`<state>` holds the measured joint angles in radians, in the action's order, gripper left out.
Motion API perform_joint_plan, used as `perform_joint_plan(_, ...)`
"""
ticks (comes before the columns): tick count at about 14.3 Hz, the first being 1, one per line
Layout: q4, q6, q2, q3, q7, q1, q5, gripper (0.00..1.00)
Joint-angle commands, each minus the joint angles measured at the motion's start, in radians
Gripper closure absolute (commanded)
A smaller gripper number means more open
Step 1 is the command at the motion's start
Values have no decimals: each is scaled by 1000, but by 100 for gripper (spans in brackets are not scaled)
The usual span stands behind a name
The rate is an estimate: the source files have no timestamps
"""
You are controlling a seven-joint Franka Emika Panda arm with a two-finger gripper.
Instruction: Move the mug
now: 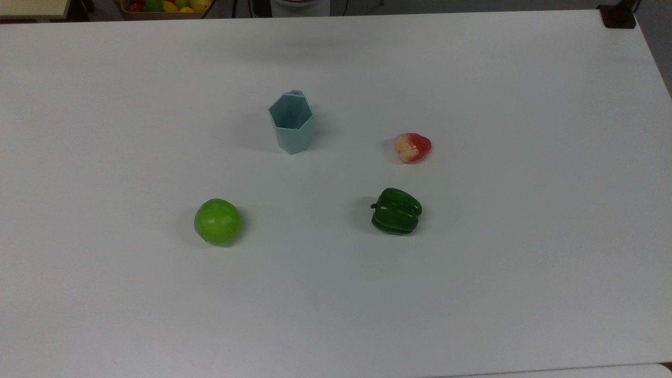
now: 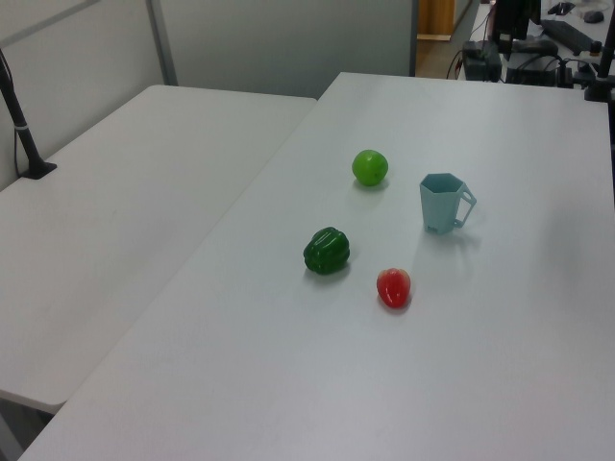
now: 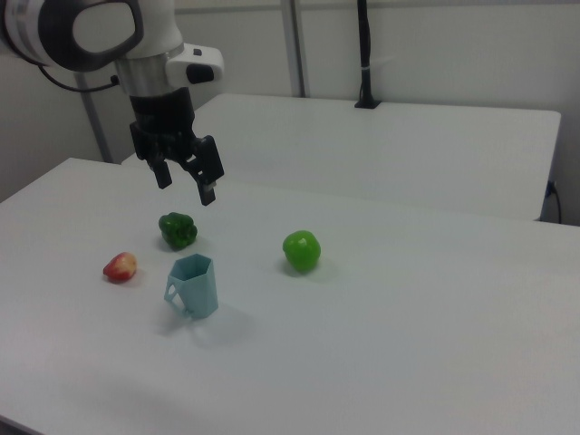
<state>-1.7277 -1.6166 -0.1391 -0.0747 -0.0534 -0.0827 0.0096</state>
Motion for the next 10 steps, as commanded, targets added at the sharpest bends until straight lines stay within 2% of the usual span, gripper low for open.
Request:
perform_joint_plan(1,-16,3,2,-3,1,-2,-23,0)
perform_joint_plan(6,-27,4,16,0,3,14,-22,0)
perform_joint_plan(10,-84,6,41,32,1,32,-22,0)
